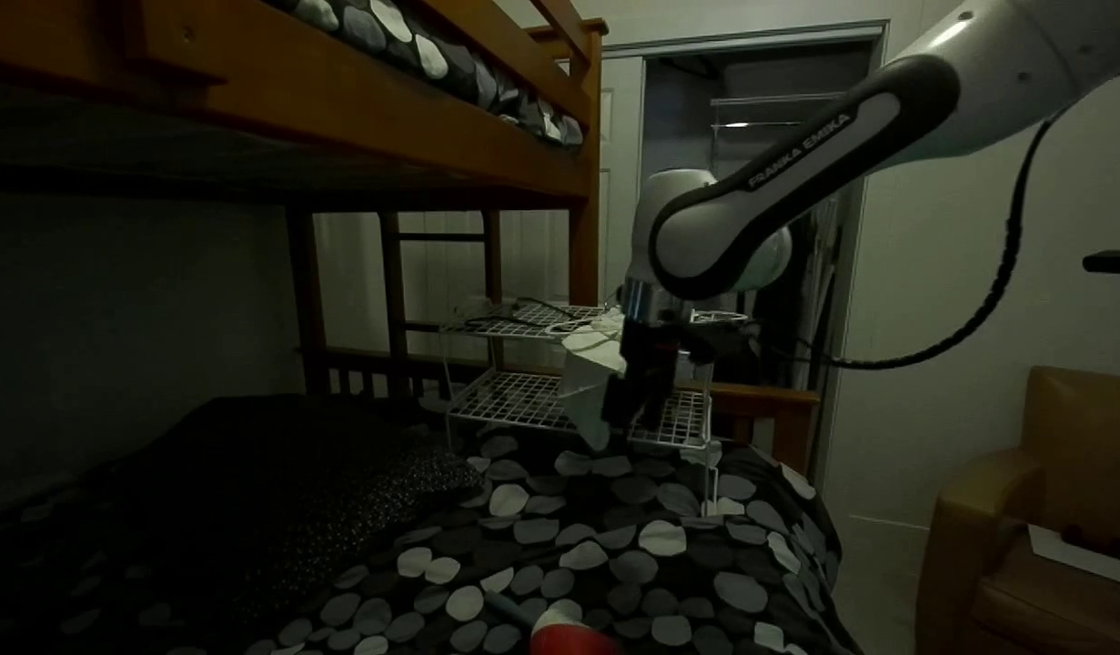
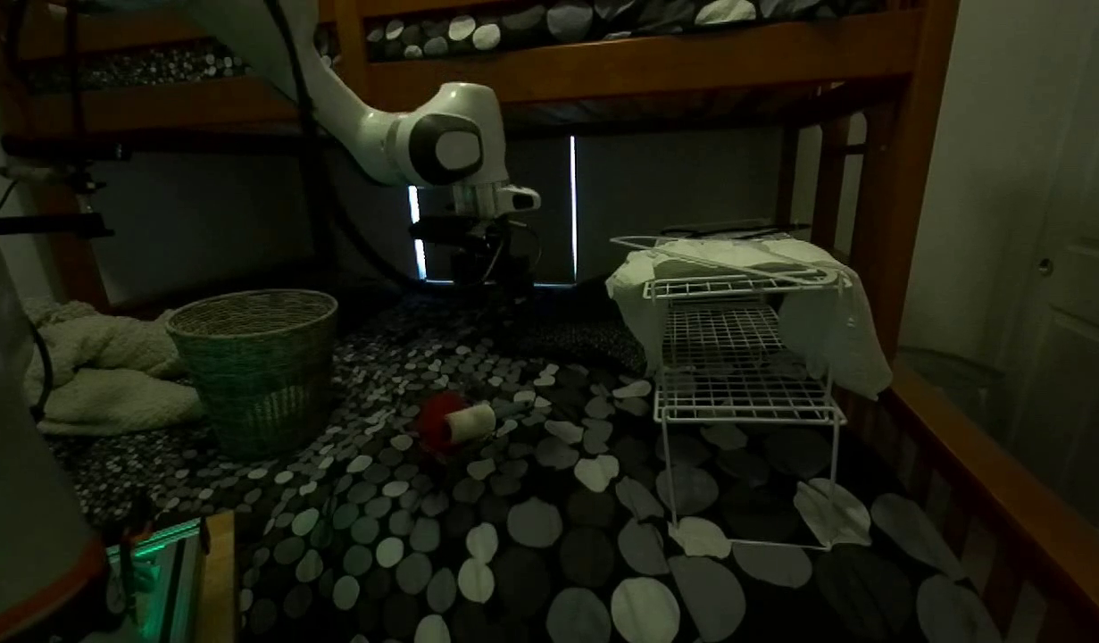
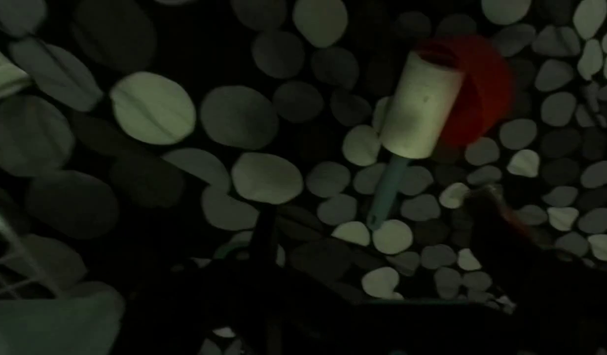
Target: Pick up the orange bowl from the bed and put it in the basket
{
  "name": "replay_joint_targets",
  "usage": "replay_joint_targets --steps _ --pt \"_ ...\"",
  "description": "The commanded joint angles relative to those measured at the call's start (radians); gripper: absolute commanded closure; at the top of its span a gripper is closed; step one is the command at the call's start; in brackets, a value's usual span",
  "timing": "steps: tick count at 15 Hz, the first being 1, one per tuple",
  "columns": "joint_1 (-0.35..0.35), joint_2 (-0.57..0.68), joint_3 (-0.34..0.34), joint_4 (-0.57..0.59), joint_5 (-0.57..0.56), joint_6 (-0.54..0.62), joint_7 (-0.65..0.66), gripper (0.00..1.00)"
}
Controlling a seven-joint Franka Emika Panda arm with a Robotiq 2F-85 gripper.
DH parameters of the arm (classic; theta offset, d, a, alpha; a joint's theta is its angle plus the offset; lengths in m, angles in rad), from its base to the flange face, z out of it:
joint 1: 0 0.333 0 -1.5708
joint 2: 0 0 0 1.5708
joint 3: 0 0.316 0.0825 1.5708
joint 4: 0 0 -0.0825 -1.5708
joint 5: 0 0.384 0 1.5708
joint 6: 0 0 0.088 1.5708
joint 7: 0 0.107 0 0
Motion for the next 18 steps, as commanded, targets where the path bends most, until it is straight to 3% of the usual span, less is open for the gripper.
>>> replay_joint_targets --steps 1,4,7,8,12,18 --pt "0.019 0.135 0.055 0.059 0.182 0.087 -0.183 0.00" --pt "-0.012 0.194 0.131 0.050 0.388 0.076 -0.369 0.00" --pt "-0.048 0.284 0.169 0.038 0.502 0.023 -0.533 0.00" --pt "-0.012 0.236 0.151 0.041 0.433 0.058 -0.427 0.00" --pt "-0.041 0.300 0.164 0.042 0.471 0.049 -0.505 0.00" --pt "-0.027 0.430 0.205 0.081 0.456 0.179 -0.545 0.00"
